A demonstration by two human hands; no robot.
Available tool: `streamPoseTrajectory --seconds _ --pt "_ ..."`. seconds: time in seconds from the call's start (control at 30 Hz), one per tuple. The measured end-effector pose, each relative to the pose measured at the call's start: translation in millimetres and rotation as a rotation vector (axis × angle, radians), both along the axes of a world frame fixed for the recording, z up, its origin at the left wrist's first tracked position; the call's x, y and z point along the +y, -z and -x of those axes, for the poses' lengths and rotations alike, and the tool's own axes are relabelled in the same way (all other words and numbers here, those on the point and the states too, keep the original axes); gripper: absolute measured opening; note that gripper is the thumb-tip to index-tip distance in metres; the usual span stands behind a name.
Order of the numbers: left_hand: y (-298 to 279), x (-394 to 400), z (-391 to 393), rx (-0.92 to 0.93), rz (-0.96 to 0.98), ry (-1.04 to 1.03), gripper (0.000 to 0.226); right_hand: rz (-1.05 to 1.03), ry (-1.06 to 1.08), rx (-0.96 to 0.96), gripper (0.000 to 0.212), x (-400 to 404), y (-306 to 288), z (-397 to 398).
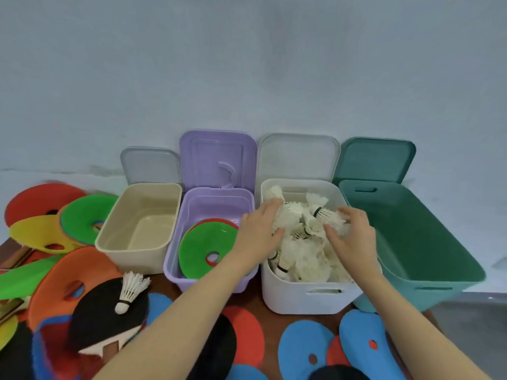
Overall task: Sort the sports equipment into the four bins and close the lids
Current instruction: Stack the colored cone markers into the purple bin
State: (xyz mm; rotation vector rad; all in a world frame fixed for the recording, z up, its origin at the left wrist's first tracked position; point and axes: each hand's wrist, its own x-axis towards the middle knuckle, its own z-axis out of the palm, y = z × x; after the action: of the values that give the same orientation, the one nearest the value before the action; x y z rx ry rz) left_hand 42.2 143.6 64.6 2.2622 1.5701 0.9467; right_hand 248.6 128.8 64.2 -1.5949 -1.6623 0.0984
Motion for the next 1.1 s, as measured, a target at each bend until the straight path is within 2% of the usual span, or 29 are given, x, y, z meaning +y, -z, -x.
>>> streamPoseTrajectory --seconds 0.1,0.2,0.3,0.37,0.43,0.5,0.6,0.83,0.93,1.1 --pt "-1 17 -28 -0.058 0.051 -0.038 0.061 -0.009 0.004 -0.068 0.035 16 -1 -22" --pt "1 30 -46 -0.112 0.095 -0.072 0.055 0.012 0.011 -0.176 0.032 32 8 -39" --pt "9 36 -56 -0.096 0.143 -0.058 0.056 0.061 0.005 -0.238 0.032 42 19 -49" --pt "19 40 -58 0.025 0.16 -0.057 0.058 0.141 -0.008 -0.271 0.033 44 27 -52" --pt "28 42 -58 0.238 0.17 -0.09 0.05 0.185 -0.005 -0.347 0.032 43 35 -54" --pt "34 43 -57 0.377 0.184 -0.088 0.046 0.232 0.01 -0.427 0.038 41 38 -54" --pt "33 43 -59 0.396 0.227 -0.046 0.051 0.296 0.019 -0.528 0.048 41 37 -51" --pt "31 25 -49 0.45 0.296 0.006 0.052 0.493 -0.141 -0.627 0.055 39 34 -47" --pt "31 14 -40 0.413 0.264 0.0 0.054 0.452 -0.092 -0.586 0.049 31 27 -38" --pt "20 -11 -17 0.372 0.069 -0.08 0.054 0.254 -0.107 -0.525 0.042 12 13 -4"
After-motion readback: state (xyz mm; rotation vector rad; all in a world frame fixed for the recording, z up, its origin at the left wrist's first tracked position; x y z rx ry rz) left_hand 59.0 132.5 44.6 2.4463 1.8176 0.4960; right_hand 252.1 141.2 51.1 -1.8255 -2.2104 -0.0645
